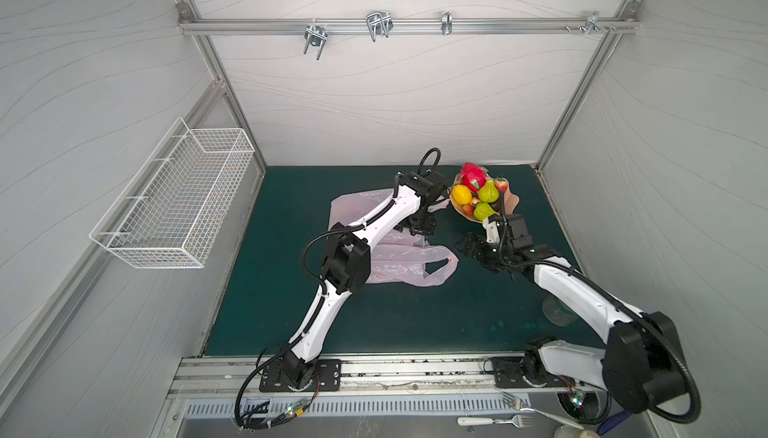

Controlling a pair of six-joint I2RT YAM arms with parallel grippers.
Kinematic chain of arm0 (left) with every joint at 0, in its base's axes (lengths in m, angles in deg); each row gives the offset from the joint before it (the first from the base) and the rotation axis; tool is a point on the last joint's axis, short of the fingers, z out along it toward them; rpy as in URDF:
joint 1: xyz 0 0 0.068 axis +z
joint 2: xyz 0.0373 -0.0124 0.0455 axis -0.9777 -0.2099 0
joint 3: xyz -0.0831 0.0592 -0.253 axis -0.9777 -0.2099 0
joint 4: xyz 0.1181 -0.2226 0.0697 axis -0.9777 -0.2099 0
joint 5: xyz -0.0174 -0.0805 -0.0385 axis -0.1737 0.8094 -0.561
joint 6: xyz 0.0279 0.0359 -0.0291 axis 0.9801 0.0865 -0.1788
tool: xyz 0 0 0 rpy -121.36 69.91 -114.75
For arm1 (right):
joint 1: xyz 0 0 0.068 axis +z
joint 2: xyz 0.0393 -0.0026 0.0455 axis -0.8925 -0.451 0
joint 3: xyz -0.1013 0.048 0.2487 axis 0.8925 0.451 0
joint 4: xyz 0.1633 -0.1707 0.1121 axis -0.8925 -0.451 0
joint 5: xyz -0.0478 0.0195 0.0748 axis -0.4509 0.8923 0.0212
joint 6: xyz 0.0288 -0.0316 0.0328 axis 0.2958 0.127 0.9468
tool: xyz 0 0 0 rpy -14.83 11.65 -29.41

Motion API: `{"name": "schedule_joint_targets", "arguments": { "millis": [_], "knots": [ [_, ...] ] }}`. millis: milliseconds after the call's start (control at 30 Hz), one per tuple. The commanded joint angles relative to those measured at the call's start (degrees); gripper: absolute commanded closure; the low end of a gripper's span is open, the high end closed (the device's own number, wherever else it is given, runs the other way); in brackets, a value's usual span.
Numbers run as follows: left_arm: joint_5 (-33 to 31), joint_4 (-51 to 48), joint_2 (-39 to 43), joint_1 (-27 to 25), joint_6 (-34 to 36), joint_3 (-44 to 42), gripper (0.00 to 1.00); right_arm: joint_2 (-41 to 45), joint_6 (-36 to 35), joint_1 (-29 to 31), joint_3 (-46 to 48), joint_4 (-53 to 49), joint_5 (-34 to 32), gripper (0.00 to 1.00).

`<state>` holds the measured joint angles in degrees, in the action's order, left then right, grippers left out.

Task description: Place the fruits into the plastic bag

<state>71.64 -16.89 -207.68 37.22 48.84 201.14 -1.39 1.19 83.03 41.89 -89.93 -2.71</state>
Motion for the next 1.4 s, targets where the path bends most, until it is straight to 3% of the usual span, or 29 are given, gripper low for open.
{"name": "schedule_joint_targets", "arguments": {
  "millis": [0, 133, 267, 400, 667, 833, 1100, 1367],
  "knots": [
    [-1.57, 0.10, -2.17, -0.24, 0.69, -0.19, 0.21, -3.12, -2.28, -0.37, 1.76, 9.70, 3.58, 0.08],
    [-2.05, -0.78, -4.39, -0.29, 1.30, 0.61, 0.21, -6.37, -1.74, -0.35, 4.21, 17.35, 7.03, 0.11],
    [-3.11, -1.78, -5.00, -0.28, 1.51, -0.77, 0.22, -8.04, -0.32, 0.24, 6.74, 22.94, 10.91, 0.24],
    [-4.37, -1.22, -3.46, -0.25, 1.41, -3.61, 0.22, -5.01, -1.12, 3.50, 9.34, 24.01, 11.21, 0.43],
    [-5.14, 0.04, 1.30, -0.28, 1.20, -11.20, 0.24, 3.89, -5.06, 11.37, 13.37, 20.19, 10.32, 0.56],
    [-6.83, -0.19, 4.00, -0.85, 2.25, -16.32, 0.27, 7.51, -7.33, 16.15, 15.09, 18.58, 8.56, 0.59],
    [-11.82, -1.49, 6.66, -1.04, 4.47, -20.19, 0.35, 8.47, -7.05, 16.37, 15.99, 19.45, 8.26, 0.60],
    [-13.32, -1.15, 6.80, -1.19, 5.76, -22.59, 0.56, 10.64, -6.85, 16.08, 15.47, 18.73, 7.39, 0.61]
  ]
}}
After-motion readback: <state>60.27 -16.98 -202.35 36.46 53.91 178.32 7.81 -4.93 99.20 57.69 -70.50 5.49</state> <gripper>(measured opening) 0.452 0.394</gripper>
